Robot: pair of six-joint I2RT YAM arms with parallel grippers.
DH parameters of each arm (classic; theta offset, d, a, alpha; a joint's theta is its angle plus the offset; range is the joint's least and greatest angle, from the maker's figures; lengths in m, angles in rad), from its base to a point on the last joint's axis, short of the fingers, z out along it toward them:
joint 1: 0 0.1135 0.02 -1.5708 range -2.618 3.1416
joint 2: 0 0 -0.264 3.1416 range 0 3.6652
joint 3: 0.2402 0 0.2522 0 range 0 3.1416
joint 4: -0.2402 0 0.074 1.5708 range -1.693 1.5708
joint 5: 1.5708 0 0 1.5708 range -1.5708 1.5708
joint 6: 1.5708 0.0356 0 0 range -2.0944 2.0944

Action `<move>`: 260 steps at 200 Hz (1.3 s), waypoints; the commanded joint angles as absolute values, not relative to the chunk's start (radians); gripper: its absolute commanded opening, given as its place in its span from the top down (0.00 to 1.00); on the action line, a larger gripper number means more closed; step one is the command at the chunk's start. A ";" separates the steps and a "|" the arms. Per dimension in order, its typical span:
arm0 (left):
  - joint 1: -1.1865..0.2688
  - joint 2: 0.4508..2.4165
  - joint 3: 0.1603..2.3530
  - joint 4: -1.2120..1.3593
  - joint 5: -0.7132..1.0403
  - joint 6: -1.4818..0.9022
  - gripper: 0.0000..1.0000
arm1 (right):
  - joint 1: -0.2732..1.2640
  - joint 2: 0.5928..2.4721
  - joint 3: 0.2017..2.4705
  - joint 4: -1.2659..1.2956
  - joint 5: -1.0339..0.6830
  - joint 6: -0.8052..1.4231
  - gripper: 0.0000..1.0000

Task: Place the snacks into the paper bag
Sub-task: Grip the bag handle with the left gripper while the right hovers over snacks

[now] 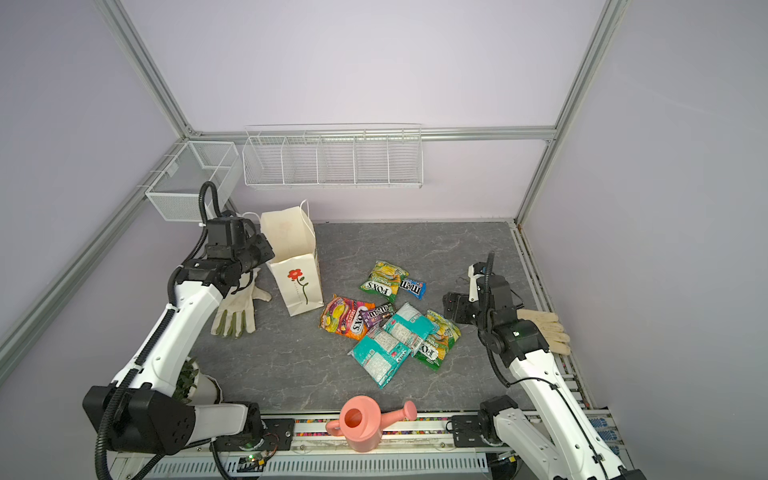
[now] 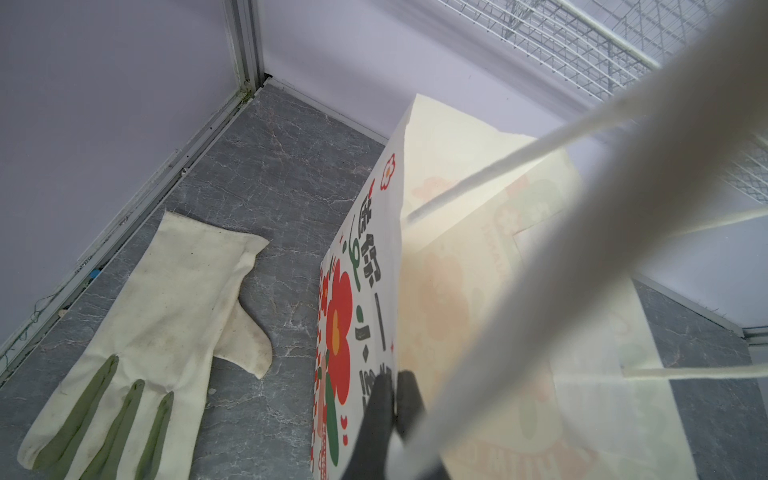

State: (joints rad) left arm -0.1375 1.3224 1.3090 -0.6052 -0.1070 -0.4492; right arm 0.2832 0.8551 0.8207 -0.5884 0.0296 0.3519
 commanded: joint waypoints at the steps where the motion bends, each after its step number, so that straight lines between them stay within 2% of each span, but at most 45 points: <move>1: -0.133 1.290 1.351 -0.640 -0.102 -0.428 1.00 | 0.288 0.847 0.803 -0.597 -0.001 0.333 0.11; 42: -0.134 1.236 1.339 -0.668 -0.086 -0.416 1.00 | 0.287 0.838 0.787 -0.563 -0.100 0.319 0.11; 109: -0.133 1.119 1.289 -0.704 -0.028 -0.413 1.00 | 0.288 0.853 0.799 -0.595 -0.097 0.319 0.11; 213: -0.133 0.912 1.198 -0.798 0.063 -0.418 1.00 | 0.293 0.869 0.773 -0.631 -0.200 0.363 0.11; 260: -0.134 0.837 1.157 -0.837 0.105 -0.400 1.00 | 0.314 0.803 0.730 -0.667 -0.233 0.419 0.11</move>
